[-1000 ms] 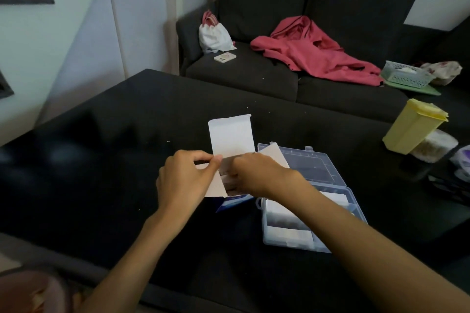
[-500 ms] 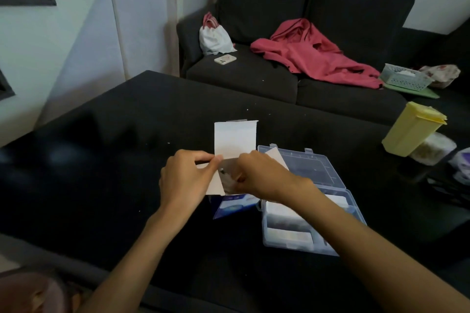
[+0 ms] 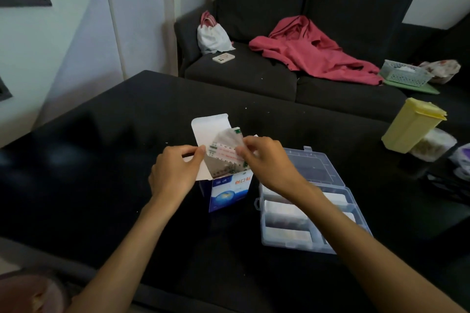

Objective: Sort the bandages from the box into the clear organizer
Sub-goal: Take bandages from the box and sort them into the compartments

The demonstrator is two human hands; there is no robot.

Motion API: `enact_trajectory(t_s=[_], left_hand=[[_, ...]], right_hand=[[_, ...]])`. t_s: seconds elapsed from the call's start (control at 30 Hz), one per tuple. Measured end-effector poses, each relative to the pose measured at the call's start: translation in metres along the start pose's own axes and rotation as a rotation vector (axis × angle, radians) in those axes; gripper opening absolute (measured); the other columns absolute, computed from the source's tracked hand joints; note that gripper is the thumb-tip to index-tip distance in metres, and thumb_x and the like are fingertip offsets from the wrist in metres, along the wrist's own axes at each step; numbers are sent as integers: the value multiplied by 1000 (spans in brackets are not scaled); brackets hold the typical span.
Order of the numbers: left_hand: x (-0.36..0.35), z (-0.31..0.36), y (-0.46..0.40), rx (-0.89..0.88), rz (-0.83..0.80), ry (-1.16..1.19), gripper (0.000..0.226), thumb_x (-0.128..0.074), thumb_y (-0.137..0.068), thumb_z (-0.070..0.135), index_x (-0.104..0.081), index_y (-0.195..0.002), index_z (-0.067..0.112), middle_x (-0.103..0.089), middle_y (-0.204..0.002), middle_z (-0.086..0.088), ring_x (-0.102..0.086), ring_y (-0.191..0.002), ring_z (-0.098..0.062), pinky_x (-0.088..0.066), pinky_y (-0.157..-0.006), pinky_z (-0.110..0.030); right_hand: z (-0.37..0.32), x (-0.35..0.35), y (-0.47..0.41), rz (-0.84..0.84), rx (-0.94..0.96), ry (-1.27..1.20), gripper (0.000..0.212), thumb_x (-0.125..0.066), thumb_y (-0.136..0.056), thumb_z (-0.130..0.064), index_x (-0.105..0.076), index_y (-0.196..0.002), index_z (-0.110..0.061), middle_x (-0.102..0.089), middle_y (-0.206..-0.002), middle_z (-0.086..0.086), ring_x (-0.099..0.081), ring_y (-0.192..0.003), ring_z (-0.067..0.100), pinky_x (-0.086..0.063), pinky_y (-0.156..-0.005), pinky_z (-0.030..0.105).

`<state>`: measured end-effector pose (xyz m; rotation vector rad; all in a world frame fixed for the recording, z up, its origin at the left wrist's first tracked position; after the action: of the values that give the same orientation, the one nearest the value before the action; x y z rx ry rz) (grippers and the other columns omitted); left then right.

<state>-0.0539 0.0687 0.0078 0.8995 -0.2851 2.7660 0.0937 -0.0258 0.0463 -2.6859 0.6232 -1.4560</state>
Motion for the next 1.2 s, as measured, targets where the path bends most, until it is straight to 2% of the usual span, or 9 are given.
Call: enact_trajectory(t_s=[0.13,0.27,0.37,0.43,0.5,0.6,0.8,1.03,1.2], left_hand=[[19,22,7,-159,197,-206,40,-44,-94,47,-53,-123,21,-54,-126,-1,-48,-116,-21,-38,-86,-34],[44,62,42,-430,379,31,37,-39,-94,48,-57,-83,17,-55,-77,9,-50,-69,-6,-37,-60,-21],[1,64,57,-111,-127,467,60,-35,-94,53,-65,-59,15,-60,-51,4,-49,-43,-3,-35,-51,-20],[-43,61,77,134,-532,461,65,-29,-91,61,-72,-71,17,-67,-57,2,-50,-42,-2,-32,-46,-18],[-67,59,92,244,-729,456,63,-28,-89,65,-72,-90,20,-74,-74,2,-62,-54,-4,-35,-45,-16],[-85,54,100,341,-848,536,50,-44,-87,60,-67,-102,19,-75,-88,3,-71,-79,-7,-46,-54,-19],[-99,53,115,463,-974,652,21,-58,-89,23,-64,-105,10,-74,-95,-11,-71,-88,-19,-58,-74,-31],[-107,47,108,439,-967,578,22,-59,-88,15,-66,-108,7,-73,-96,-11,-71,-87,-18,-59,-71,-27],[-107,47,108,382,-975,475,21,-60,-87,5,-70,-105,10,-74,-93,-8,-72,-84,-16,-59,-68,-26]], right_hand=[[6,10,-1,53,-82,-165,21,-47,-96,-25,-61,-107,-12,-66,-106,3,-62,-84,7,-55,-66,20],[4,38,12,135,-47,-267,15,-48,-95,-25,-61,-100,-19,-65,-96,-5,-64,-84,6,-57,-69,24],[16,60,42,192,-21,-275,12,-48,-94,-23,-59,-94,-27,-62,-91,-15,-63,-85,0,-53,-67,14],[31,66,66,196,-26,-208,13,-49,-93,-22,-59,-97,-29,-61,-90,-18,-62,-88,-2,-52,-70,12],[48,63,87,162,-43,-119,15,-50,-92,-21,-59,-100,-30,-61,-93,-19,-62,-90,-3,-52,-75,14],[68,53,104,107,-82,-31,19,-52,-91,-22,-63,-107,-26,-66,-101,-11,-62,-92,1,-54,-82,21],[80,39,115,-5,-63,13,24,-56,-90,-25,-65,-112,-23,-68,-104,-10,-62,-93,0,-52,-85,20],[95,37,115,-90,-235,-449,16,-56,-89,-21,-69,-97,-19,-70,-94,-7,-66,-89,3,-54,-78,19],[99,32,114,-96,-308,-500,12,-56,-90,-19,-68,-89,-23,-69,-85,-12,-67,-79,-1,-53,-70,13]])
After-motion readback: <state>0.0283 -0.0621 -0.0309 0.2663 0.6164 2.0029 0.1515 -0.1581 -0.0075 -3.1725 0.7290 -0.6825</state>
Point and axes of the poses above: each hand's wrist, its own y-axis away from the middle knuckle, its own x-axis out of the back of the hand, z = x × y, the point moved 8 cm from there along -y, towards the middle knuckle
